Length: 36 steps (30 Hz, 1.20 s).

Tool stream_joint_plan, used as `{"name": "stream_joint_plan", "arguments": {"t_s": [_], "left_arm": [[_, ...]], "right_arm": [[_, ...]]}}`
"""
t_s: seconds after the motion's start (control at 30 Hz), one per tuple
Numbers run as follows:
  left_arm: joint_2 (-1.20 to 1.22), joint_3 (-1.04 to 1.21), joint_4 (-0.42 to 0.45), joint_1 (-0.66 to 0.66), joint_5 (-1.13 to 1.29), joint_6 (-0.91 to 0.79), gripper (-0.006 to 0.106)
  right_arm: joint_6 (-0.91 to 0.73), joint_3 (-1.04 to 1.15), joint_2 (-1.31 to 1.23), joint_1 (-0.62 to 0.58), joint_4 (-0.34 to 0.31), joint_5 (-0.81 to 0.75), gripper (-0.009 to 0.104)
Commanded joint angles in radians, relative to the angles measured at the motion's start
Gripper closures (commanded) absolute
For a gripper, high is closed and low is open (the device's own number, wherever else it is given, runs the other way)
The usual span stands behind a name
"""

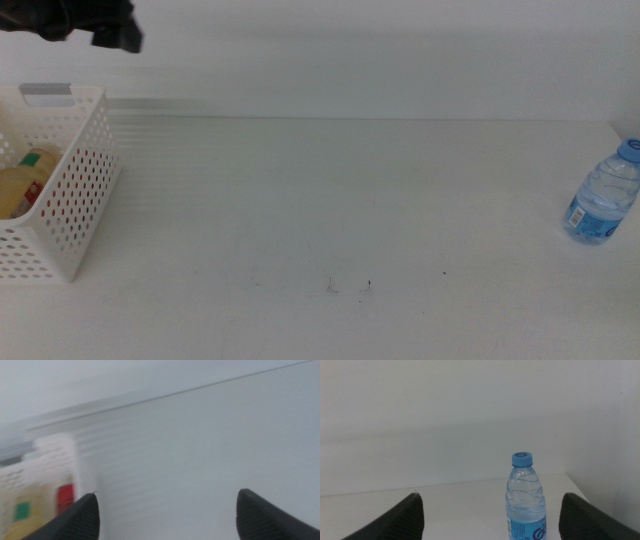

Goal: Use arms to grab the bottles and put them into the dustbin to the left of the table.

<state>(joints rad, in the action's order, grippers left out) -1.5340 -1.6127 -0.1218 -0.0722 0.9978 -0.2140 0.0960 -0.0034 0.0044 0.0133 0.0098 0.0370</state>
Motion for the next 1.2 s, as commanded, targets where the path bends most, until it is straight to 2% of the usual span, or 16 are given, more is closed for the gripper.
{"name": "stream_joint_plan", "arguments": {"t_s": [0.0, 0.03, 0.2, 0.3, 0.77, 0.87, 1.17], "left_arm": [[0.071, 0.058, -0.072, -0.026, -0.050, -0.032, 0.007], [0.095, 0.079, -0.105, -0.033, -0.067, -0.058, 0.007], [0.233, 0.206, -0.383, -0.059, -0.114, -0.306, 0.007], [0.295, 0.257, -0.449, -0.059, -0.111, -0.364, 0.007], [0.599, 0.286, -0.412, -0.059, 0.059, -0.356, 0.007], [0.665, 0.355, -0.391, -0.059, 0.059, -0.290, 0.007], [0.898, 0.646, -0.402, -0.059, -0.083, -0.242, 0.007]], "right_arm": [[-0.004, 0.003, -0.004, 0.008, -0.002, -0.010, 0.014], [-0.004, 0.003, -0.004, 0.008, -0.002, -0.010, 0.014], [-0.004, 0.003, -0.004, 0.008, -0.002, -0.010, 0.014], [-0.004, 0.003, -0.004, 0.008, -0.002, -0.010, 0.014], [-0.004, 0.003, -0.004, 0.008, -0.002, -0.010, 0.014], [-0.004, 0.003, -0.004, 0.008, -0.002, -0.010, 0.014], [-0.004, 0.003, -0.004, 0.008, -0.002, -0.010, 0.014]]}}
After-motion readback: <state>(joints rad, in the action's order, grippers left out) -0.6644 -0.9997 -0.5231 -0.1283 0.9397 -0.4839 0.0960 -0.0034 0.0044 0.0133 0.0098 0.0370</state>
